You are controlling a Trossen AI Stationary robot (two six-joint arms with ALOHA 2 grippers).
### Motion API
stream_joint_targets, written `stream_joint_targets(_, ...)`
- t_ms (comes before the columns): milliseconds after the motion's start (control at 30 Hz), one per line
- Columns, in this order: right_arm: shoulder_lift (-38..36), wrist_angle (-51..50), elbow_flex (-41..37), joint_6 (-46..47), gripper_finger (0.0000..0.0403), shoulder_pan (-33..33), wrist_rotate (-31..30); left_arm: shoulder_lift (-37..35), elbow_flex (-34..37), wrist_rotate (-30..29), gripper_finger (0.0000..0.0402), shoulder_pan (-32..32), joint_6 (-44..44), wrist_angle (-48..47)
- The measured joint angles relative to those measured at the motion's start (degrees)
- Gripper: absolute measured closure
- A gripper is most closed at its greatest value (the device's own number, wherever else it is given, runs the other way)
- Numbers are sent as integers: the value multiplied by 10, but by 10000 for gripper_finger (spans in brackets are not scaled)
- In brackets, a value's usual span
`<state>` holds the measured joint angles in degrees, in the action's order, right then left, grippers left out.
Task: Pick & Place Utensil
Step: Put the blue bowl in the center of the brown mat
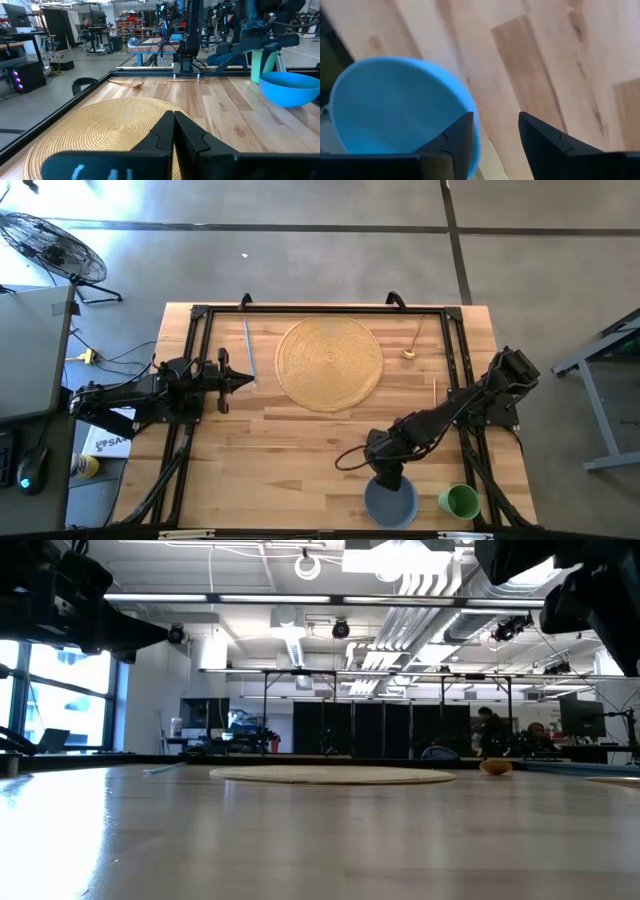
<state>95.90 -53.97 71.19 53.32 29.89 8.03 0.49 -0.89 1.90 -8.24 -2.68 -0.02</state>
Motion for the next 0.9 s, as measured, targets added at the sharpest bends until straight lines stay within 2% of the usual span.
stream_joint_targets(167, 0, 24, -1, -39, 254, 24, -26, 0, 0, 0, 400, 0, 0, 0)
stream_joint_targets(533, 4, 26, -1, -45, 274, 69, -118, 0, 0, 0, 400, 0, 0, 0)
stream_joint_targets(900, 41, 54, -1, -77, 274, 72, -77, 0, 0, 0, 400, 0, 0, 0)
